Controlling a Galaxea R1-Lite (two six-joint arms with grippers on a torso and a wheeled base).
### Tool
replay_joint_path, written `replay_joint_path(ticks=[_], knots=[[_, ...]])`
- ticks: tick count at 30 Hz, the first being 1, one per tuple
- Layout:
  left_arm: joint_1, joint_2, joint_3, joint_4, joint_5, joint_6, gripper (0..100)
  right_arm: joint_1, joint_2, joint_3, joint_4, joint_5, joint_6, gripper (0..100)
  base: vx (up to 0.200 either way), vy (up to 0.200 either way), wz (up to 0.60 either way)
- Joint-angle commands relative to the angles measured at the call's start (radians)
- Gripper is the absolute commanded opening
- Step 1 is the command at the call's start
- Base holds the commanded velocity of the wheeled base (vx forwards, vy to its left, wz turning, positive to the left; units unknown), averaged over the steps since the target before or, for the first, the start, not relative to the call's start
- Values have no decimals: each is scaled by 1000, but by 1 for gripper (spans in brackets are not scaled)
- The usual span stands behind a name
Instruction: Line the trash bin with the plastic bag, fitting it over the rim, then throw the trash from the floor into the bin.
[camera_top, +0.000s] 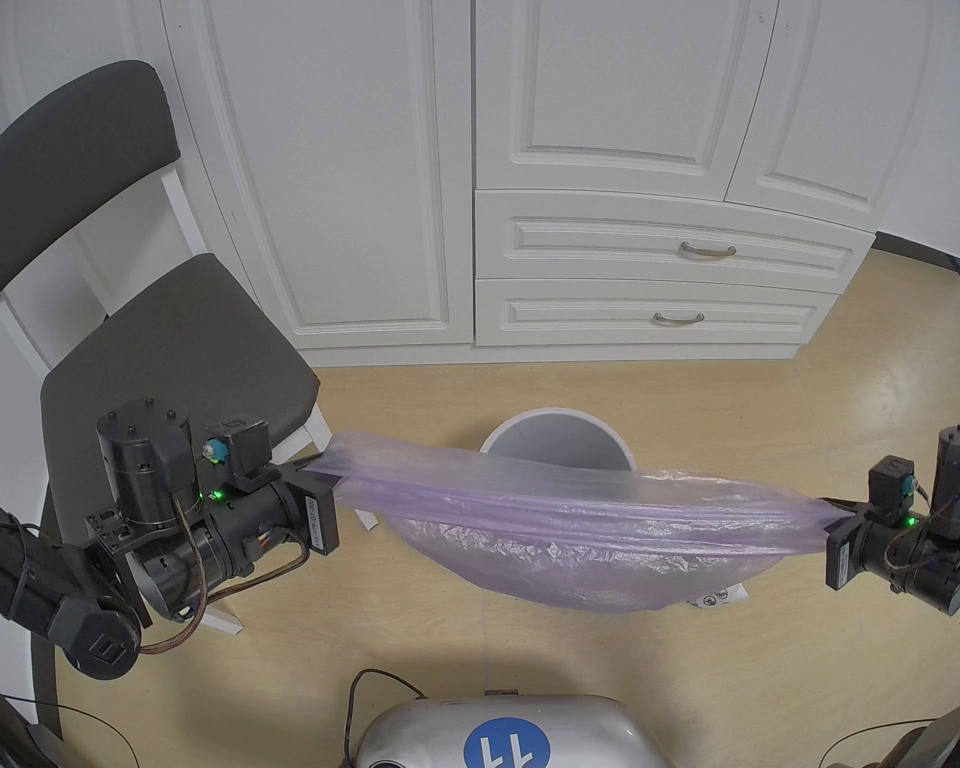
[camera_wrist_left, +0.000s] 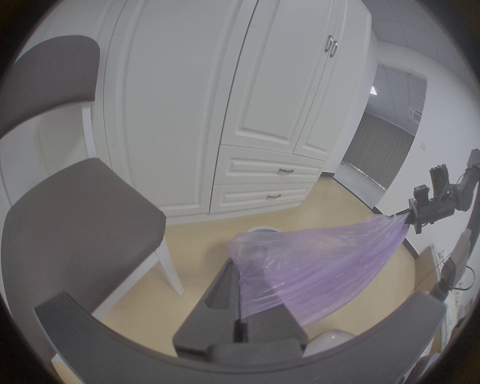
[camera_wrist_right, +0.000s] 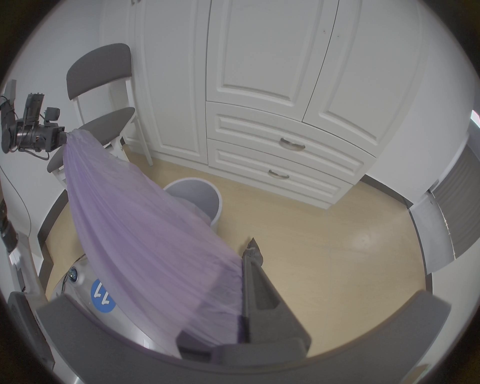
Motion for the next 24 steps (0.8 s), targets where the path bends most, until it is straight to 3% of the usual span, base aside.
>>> replay_joint_path(ticks=[1,5,8,10,13,14,15,19,21,24], knots=[[-16,63,-82,-60,-5,37,0,12,87,-124,-7,26,-55,0,0,0,0],[-82,159,-205,-106,4,102,0,32,182,-243,-27,52,-151,0,0,0,0],[-166,210,-265,-149,10,108,0,89,230,-279,-82,79,-151,0,0,0,0],[-220,233,-292,-169,10,106,0,123,246,-282,-137,132,-141,0,0,0,0],[-310,250,-294,-196,9,93,0,179,256,-261,-193,224,-19,0,0,0,0],[-310,250,-294,-196,9,93,0,179,256,-261,-193,224,-19,0,0,0,0],[-359,258,-286,-233,15,57,0,230,251,-241,-213,244,85,0,0,0,0],[-425,281,-272,-330,98,-49,0,281,271,-221,-260,248,238,0,0,0,0],[-430,288,-272,-344,119,-55,0,288,283,-221,-277,248,269,0,0,0,0],[-427,314,-254,-390,167,-62,0,304,381,-207,-384,248,427,0,0,0,0]])
